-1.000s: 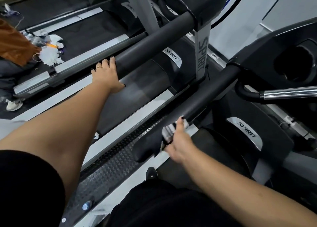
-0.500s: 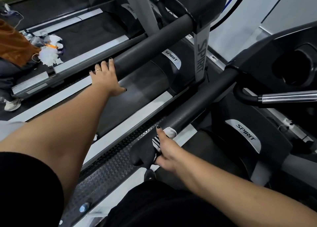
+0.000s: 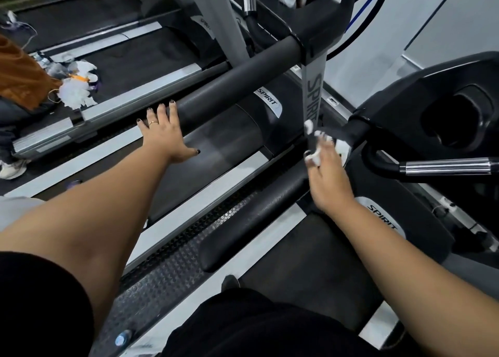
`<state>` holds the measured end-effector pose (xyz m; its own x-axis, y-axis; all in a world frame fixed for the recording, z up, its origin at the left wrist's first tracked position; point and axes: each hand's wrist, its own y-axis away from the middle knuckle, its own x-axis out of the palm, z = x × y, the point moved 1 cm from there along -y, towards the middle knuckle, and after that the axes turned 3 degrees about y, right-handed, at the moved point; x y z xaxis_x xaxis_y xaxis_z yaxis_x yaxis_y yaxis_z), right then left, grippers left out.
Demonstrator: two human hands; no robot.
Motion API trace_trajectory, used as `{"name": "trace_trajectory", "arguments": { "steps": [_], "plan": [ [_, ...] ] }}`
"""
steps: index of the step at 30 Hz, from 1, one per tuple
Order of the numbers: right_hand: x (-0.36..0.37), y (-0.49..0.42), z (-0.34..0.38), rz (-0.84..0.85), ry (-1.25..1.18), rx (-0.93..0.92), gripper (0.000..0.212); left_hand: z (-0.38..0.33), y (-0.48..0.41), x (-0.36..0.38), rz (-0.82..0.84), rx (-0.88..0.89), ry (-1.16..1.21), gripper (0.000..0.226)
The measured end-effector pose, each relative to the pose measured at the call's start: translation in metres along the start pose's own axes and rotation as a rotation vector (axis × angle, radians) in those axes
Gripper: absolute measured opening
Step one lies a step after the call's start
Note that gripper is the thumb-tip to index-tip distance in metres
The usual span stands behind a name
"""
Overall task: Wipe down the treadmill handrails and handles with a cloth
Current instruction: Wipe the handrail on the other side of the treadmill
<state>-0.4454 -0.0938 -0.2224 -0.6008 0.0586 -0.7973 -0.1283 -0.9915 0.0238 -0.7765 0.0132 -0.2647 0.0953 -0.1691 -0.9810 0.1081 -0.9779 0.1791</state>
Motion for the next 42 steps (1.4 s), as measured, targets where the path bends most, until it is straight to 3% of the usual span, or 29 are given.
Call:
{"name": "trace_trajectory", "arguments": {
  "steps": [2,4,8,11,15,17,22,25,30,32,35,39,42],
  "plan": [
    [0.013,-0.002,-0.009,0.106,0.339,-0.203,0.047,0.002,-0.001,0.001,-0.001,0.006,-0.002,0.132],
    [0.025,0.006,-0.005,0.171,0.483,-0.322,0.050,0.003,-0.002,0.002,-0.005,0.008,-0.006,0.133],
    [0.060,0.046,0.040,0.402,0.515,-0.549,0.063,0.000,-0.002,0.004,0.003,-0.003,-0.021,0.133],
    [0.090,0.090,0.062,0.597,0.502,-0.760,0.059,0.000,-0.001,0.003,-0.001,-0.008,-0.033,0.134],
    [0.090,0.085,0.047,0.582,0.412,-0.957,0.048,0.002,0.000,0.000,0.008,0.001,-0.035,0.132],
    [0.076,0.063,0.034,0.534,0.407,-0.918,0.046,0.003,0.002,0.001,0.001,0.003,-0.044,0.130],
    [0.023,0.001,-0.006,0.270,0.464,-0.615,0.045,0.001,0.002,0.004,-0.022,0.008,-0.060,0.130],
    [0.001,-0.030,-0.023,0.145,0.471,-0.448,0.055,0.001,0.002,0.003,-0.011,-0.002,-0.045,0.129],
    [-0.003,-0.060,-0.036,0.083,0.548,-0.294,0.038,-0.004,0.002,-0.002,-0.024,-0.046,0.059,0.114],
    [-0.002,-0.057,-0.032,0.084,0.594,-0.262,0.048,-0.009,0.002,-0.004,-0.042,-0.076,0.126,0.106],
    [0.009,-0.034,-0.009,0.129,0.634,-0.301,0.064,-0.013,0.000,-0.004,-0.071,-0.097,0.150,0.100],
    [0.056,0.026,0.035,0.278,0.660,-0.509,0.049,-0.014,-0.005,-0.008,-0.079,-0.078,0.115,0.099],
    [0.095,0.065,0.076,0.456,0.594,-0.657,0.053,-0.013,-0.005,-0.005,-0.103,-0.072,0.125,0.097]
  ]
}}
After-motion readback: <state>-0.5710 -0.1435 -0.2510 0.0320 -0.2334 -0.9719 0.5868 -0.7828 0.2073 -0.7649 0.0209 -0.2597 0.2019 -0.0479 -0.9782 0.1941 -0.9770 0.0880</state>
